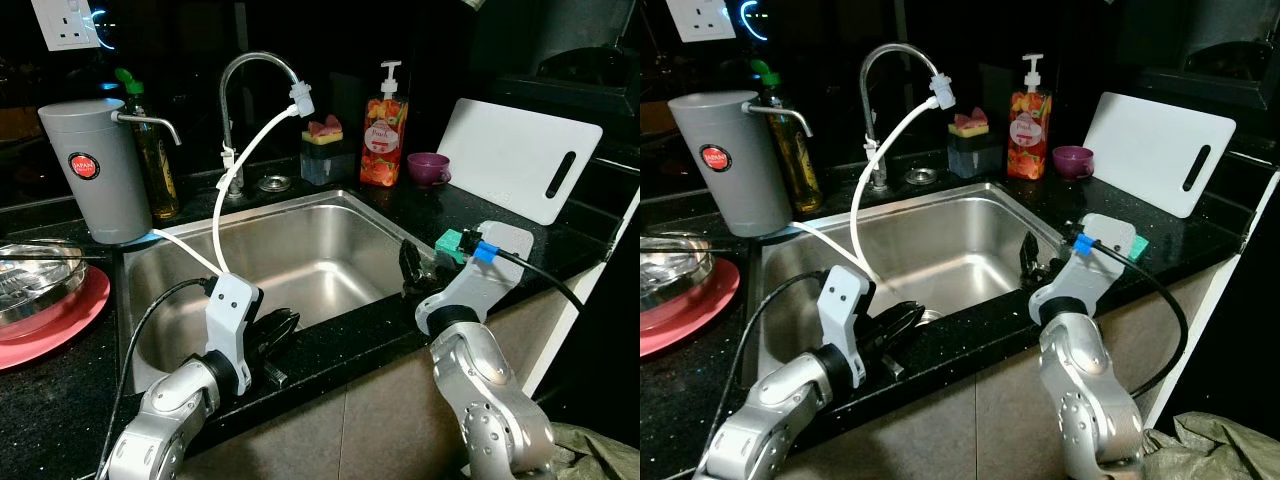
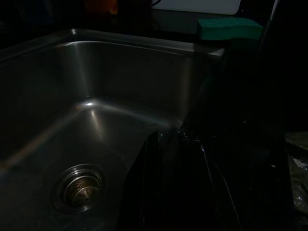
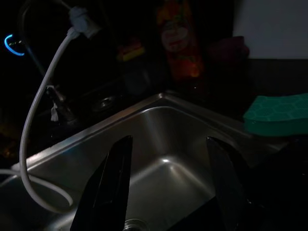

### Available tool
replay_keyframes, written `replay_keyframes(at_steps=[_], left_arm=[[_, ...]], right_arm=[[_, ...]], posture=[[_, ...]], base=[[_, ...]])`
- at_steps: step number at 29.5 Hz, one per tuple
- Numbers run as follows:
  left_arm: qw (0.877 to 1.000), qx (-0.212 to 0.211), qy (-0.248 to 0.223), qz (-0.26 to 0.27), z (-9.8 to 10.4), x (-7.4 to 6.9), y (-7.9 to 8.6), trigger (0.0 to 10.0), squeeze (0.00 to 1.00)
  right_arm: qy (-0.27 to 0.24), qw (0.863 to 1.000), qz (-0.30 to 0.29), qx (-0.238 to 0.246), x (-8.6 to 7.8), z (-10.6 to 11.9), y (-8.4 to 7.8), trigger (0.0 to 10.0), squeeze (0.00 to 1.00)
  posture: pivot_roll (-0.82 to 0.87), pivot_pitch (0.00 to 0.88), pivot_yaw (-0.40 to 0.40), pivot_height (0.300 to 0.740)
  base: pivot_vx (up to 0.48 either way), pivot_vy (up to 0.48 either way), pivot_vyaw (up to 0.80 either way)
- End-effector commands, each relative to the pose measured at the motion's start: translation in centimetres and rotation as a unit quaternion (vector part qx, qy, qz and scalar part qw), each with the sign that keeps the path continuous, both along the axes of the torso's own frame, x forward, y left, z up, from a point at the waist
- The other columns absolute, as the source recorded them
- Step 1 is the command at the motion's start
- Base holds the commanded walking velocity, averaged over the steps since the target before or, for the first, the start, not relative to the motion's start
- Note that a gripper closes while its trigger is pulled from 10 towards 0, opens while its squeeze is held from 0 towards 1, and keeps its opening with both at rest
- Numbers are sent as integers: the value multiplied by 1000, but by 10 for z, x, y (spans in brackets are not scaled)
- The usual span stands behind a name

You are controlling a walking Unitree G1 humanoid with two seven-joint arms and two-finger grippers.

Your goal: Kitchen organization

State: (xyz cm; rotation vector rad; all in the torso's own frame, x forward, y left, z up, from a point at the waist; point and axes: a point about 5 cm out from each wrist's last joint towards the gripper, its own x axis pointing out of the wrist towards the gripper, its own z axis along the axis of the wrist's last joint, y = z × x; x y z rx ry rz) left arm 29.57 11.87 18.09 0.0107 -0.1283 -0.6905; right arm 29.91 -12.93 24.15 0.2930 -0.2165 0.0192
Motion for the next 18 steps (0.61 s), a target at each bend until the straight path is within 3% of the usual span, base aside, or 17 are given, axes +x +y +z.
replay_keyframes(at_steps=[1,12,18], left_arm=[[1000,17,4,16,-2,3,7,10000,0],[999,37,15,19,-9,3,11,10000,0],[999,23,38,22,-16,-4,12,10000,0]], right_arm=[[-7,1000,2,-8,-1,0,2,10000,0],[-16,999,14,-33,-3,2,5,10000,0],[-17,998,28,-44,-4,1,9,10000,0]], posture=[[-11,55,6,740],[-15,50,13,740],[-12,45,6,740]], base=[[0,0,0],[0,0,0],[0,0,0]])
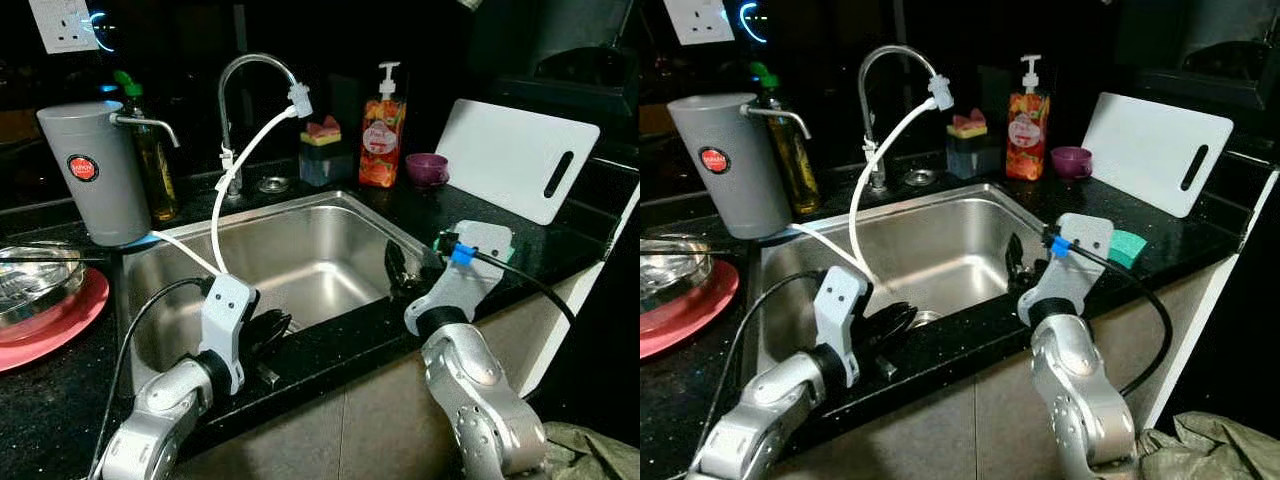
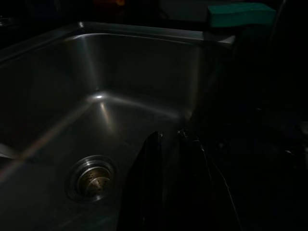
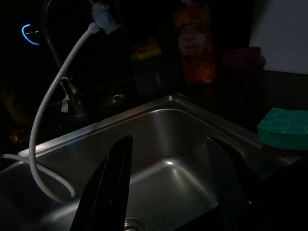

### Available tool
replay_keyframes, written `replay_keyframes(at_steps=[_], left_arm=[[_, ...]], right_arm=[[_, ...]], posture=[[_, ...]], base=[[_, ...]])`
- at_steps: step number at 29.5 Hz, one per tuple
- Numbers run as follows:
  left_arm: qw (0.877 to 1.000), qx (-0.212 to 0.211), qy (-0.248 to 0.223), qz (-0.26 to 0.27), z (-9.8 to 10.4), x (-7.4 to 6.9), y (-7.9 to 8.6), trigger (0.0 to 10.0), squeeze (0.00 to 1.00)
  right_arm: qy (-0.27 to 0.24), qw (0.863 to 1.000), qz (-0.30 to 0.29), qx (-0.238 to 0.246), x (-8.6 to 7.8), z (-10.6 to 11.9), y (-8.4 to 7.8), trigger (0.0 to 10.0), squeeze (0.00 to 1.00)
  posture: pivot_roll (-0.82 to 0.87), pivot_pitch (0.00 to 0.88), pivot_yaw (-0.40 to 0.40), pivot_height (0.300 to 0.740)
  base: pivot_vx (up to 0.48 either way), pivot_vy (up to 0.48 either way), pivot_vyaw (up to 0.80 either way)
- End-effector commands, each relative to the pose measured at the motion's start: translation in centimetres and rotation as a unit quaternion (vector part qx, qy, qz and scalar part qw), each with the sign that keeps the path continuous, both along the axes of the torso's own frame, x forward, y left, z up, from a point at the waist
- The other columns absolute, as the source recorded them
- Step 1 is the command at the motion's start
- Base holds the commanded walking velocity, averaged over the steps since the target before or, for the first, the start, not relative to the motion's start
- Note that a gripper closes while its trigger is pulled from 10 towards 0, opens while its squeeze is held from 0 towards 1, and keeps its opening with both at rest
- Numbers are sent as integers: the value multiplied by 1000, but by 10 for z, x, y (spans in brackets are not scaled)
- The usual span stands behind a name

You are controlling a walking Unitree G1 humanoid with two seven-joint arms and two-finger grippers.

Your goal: Kitchen organization

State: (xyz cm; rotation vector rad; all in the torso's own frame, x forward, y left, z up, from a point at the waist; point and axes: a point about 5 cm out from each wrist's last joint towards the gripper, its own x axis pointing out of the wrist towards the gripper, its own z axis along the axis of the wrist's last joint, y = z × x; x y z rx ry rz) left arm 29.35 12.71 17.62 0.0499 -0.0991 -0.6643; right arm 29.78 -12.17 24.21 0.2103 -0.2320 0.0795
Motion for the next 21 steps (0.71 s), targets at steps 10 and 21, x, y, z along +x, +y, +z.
replay_keyframes(at_steps=[10,21], left_arm=[[996,48,-5,79,12,15,27,10000,0],[925,288,-189,159,117,22,108,10000,0]], right_arm=[[-5,1000,15,-6,-1,-1,4,10000,0],[-5,1000,13,-7,1,-3,4,10000,0]], posture=[[5,34,-1,740],[33,40,1,740]], base=[[0,0,0],[0,0,0]])
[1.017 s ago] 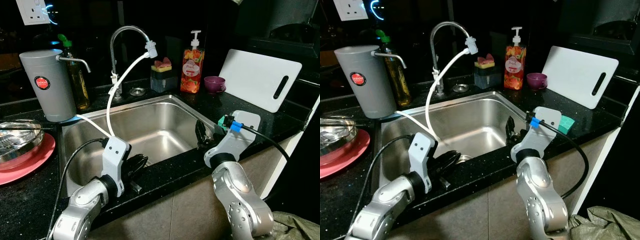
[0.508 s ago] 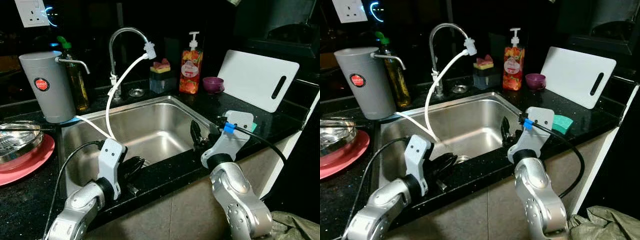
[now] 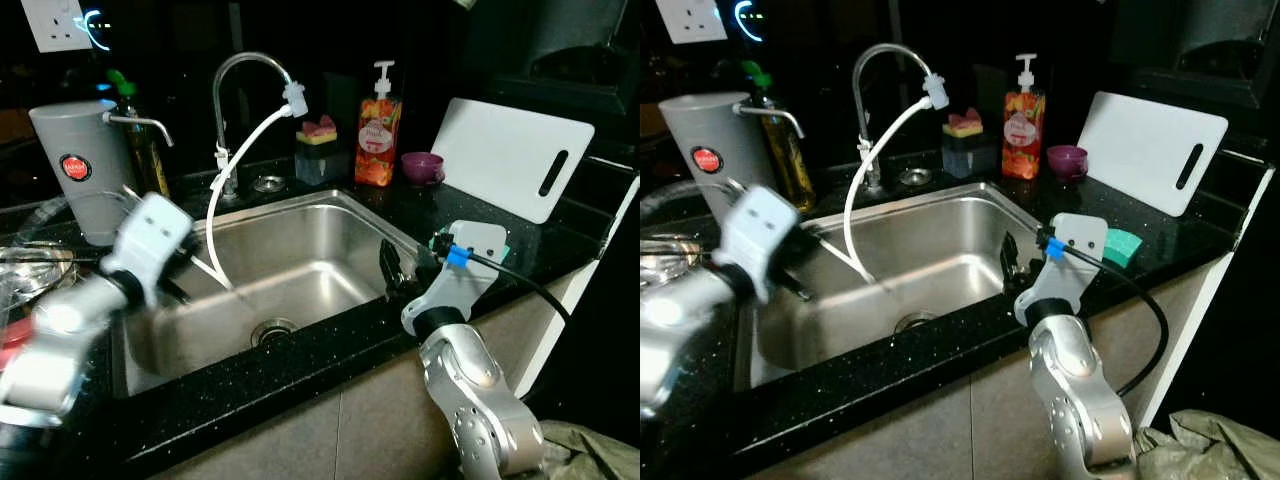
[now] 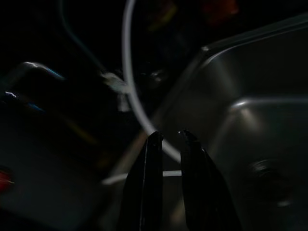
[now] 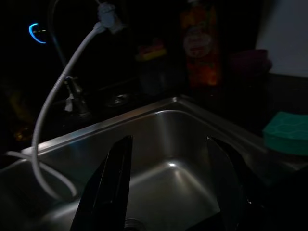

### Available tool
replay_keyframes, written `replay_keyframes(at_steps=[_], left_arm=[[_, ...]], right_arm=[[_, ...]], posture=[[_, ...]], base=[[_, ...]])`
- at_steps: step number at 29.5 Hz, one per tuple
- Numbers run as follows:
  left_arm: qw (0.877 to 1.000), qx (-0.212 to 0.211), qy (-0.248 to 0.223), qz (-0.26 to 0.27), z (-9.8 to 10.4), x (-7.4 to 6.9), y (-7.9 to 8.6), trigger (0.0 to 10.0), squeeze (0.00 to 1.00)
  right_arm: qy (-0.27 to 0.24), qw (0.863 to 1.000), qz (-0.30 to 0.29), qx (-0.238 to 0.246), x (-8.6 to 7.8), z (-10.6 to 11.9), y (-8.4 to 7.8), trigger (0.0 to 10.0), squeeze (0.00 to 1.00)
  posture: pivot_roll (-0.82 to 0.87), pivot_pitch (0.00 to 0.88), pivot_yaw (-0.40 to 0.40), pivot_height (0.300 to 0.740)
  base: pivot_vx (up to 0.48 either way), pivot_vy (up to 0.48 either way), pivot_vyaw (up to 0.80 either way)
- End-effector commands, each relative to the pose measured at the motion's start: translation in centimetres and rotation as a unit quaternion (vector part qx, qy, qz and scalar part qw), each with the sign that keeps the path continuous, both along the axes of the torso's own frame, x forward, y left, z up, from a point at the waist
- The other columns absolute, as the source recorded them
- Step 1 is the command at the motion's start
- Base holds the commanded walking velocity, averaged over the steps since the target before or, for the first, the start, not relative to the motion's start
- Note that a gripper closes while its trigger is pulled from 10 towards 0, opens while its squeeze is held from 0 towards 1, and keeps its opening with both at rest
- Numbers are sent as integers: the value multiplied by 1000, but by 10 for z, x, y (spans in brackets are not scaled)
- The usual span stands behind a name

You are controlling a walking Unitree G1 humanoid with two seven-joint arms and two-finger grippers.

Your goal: Kitchen organization

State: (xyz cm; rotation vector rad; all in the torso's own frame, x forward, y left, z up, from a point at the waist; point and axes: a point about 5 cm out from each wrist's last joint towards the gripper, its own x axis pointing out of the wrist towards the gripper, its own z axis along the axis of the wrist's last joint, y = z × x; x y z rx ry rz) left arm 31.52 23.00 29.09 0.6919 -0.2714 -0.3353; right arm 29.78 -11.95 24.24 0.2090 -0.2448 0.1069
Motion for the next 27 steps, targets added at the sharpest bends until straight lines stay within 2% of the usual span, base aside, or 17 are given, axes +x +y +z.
replay_keyframes(at_steps=[1,2,4,6,7,11,12,14,15,16,17,20,23,24,25,26,27], left_arm=[[997,72,-14,21,13,0,14,10000,0],[997,72,-14,21,13,0,14,10000,0],[989,136,-27,47,28,-1,30,10000,0],[977,192,-24,87,42,0,55,10000,0],[963,236,-25,130,52,0,76,10000,0],[954,245,-28,170,63,1,90,10000,27],[948,257,-28,187,67,3,96,10000,133],[941,270,-26,201,70,5,100,10000,169],[934,284,-26,214,73,7,105,10000,384],[930,292,-27,222,75,8,107,10000,384],[926,299,-26,229,78,9,110,10000,1000],[914,319,-23,249,85,11,115,10000,1000],[895,344,15,284,91,15,128,10000,1000],[895,344,15,284,91,15,128,10000,1000],[892,347,24,289,91,16,131,10000,141],[885,364,44,288,86,17,134,10000,0],[880,375,67,284,78,19,135,10000,0]], right_arm=[[3,1000,0,-4,1,-3,1,10000,0],[3,1000,0,-4,1,-3,1,10000,0],[3,1000,0,-3,2,-3,2,10000,0],[1,1000,2,-2,2,-3,2,10000,0],[-1,1000,6,-1,3,-2,4,10000,0],[-10,1000,23,-1,5,2,12,10000,0],[-17,999,39,-6,6,6,19,10000,0],[-25,998,56,-10,7,9,26,10000,0],[-31,997,73,-14,7,12,33,10000,0],[-35,996,82,-15,7,13,37,10000,0],[-40,995,88,-18,6,15,41,10000,0],[-47,994,102,-17,6,19,48,10000,0],[-50,993,111,-13,6,21,54,10000,0],[-50,993,111,-13,6,21,54,10000,0],[-51,992,111,-13,7,22,54,10000,0],[-51,992,111,-13,7,22,54,10000,0],[-51,992,111,-12,7,22,54,10000,0]], posture=[[42,43,-2,740],[42,43,-2,740],[45,43,-3,740],[61,42,-4,740],[67,42,0,740],[82,45,5,740],[87,44,9,740],[88,45,10,740],[84,47,17,740],[84,47,19,740],[84,50,21,740],[84,50,21,740],[93,55,23,740],[93,55,23,740],[93,59,23,740],[93,59,23,740],[87,66,23,740]], base=[[0,0,0],[0,0,0],[0,0,0],[0,0,0],[0,0,0],[0,0,0],[0,0,0],[0,0,0],[0,0,0],[0,0,0],[0,0,0],[0,0,0],[0,0,0],[0,0,0],[0,0,0],[0,0,0],[0,0,0]])
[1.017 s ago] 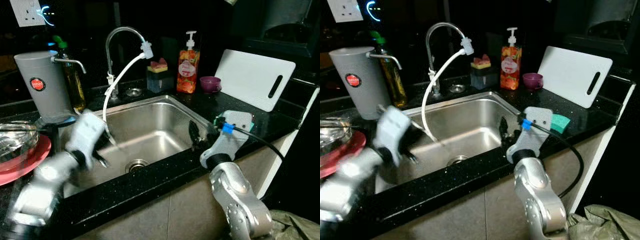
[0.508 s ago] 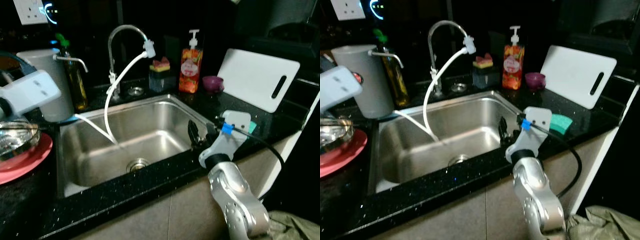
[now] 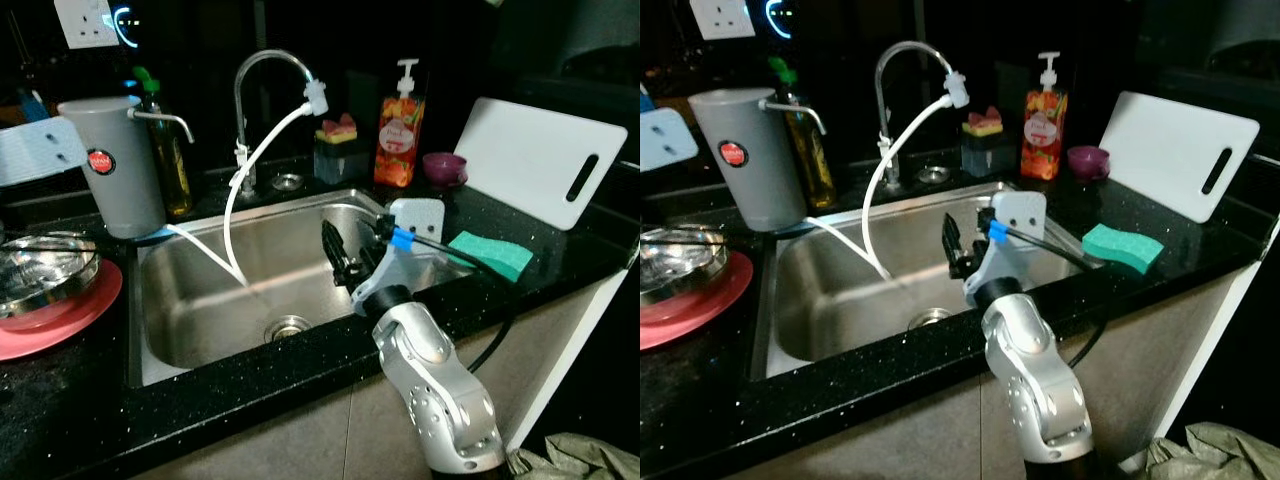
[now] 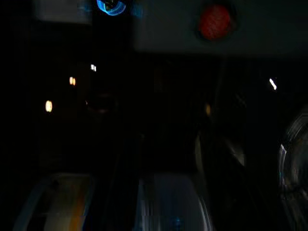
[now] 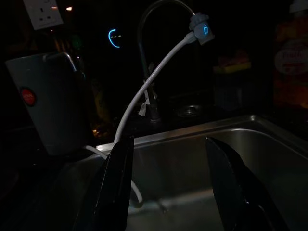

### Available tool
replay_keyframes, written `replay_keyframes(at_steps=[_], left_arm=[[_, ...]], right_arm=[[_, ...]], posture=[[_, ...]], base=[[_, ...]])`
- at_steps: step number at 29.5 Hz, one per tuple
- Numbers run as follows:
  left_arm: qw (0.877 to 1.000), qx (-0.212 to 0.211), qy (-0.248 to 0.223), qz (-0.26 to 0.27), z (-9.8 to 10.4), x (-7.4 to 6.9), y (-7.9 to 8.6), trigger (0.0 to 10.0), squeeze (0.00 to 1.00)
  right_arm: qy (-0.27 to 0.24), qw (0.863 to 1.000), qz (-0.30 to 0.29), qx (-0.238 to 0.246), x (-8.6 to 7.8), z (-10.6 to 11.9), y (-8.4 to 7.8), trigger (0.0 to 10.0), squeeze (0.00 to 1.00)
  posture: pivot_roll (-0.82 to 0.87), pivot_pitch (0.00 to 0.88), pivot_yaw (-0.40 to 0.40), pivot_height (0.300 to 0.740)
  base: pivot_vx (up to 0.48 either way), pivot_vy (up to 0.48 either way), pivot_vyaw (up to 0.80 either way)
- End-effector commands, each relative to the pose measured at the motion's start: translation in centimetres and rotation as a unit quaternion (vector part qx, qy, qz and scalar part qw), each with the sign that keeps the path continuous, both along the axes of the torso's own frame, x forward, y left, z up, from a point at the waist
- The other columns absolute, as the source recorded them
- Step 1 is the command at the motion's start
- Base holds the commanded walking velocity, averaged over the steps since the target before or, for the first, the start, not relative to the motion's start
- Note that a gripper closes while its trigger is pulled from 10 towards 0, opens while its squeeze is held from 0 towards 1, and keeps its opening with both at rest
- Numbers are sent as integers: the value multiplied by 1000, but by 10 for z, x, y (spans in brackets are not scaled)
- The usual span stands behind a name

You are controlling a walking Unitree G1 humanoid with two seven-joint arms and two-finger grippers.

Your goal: Kitchen organization

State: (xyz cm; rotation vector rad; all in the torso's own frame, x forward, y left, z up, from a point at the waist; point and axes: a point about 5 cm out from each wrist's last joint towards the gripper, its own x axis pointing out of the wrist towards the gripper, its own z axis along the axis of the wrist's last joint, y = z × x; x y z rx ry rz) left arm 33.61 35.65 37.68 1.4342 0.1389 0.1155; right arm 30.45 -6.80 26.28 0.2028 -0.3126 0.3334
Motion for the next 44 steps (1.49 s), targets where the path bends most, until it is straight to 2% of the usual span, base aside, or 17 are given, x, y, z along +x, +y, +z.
replay_keyframes(at_steps=[1,3,4,5,8,11,18,22,29,39,44], left_arm=[[998,21,57,26,-16,1,10,10000,0],[995,39,86,42,-30,6,11,10000,0],[995,39,86,42,-30,6,11,10000,0],[992,56,97,52,-34,7,13,10000,0],[990,69,107,59,-35,7,15,10000,0],[986,80,139,53,-35,4,17,10000,0],[981,75,175,28,-34,2,16,10000,0],[972,39,229,-29,-42,-2,10,10000,0],[971,23,236,-31,-50,0,9,10000,0],[984,0,166,-64,-57,22,-16,10000,0],[986,12,154,-63,-60,27,-21,10000,0]], right_arm=[[-5,1000,4,2,0,2,2,10000,0],[-4,1000,2,0,0,2,0,10000,0],[-4,1000,2,0,0,2,0,10000,0],[-4,1000,1,-1,0,2,-1,10000,0],[-4,1000,1,-1,-1,2,0,10000,0],[-2,1000,2,-3,0,1,-2,10000,0],[2,1000,4,-4,-1,0,-1,10000,0],[9,1000,-2,1,-2,-3,-3,10000,0],[17,1000,-7,3,-3,-7,-5,10000,0],[19,1000,-11,4,-4,-6,-6,10000,0],[19,1000,-11,4,-5,-7,-5,10000,0]], posture=[[86,70,21,740],[82,80,17,740],[82,80,17,740],[80,87,15,740],[79,101,15,740],[82,112,13,740],[97,133,17,740],[99,145,24,740],[95,156,19,740],[85,160,20,740],[76,156,21,740]], base=[[0,0,0],[0,0,0],[0,0,0],[0,0,0],[0,0,0],[0,0,0],[0,0,0],[0,0,0],[0,0,0],[0,0,0],[0,0,0]])
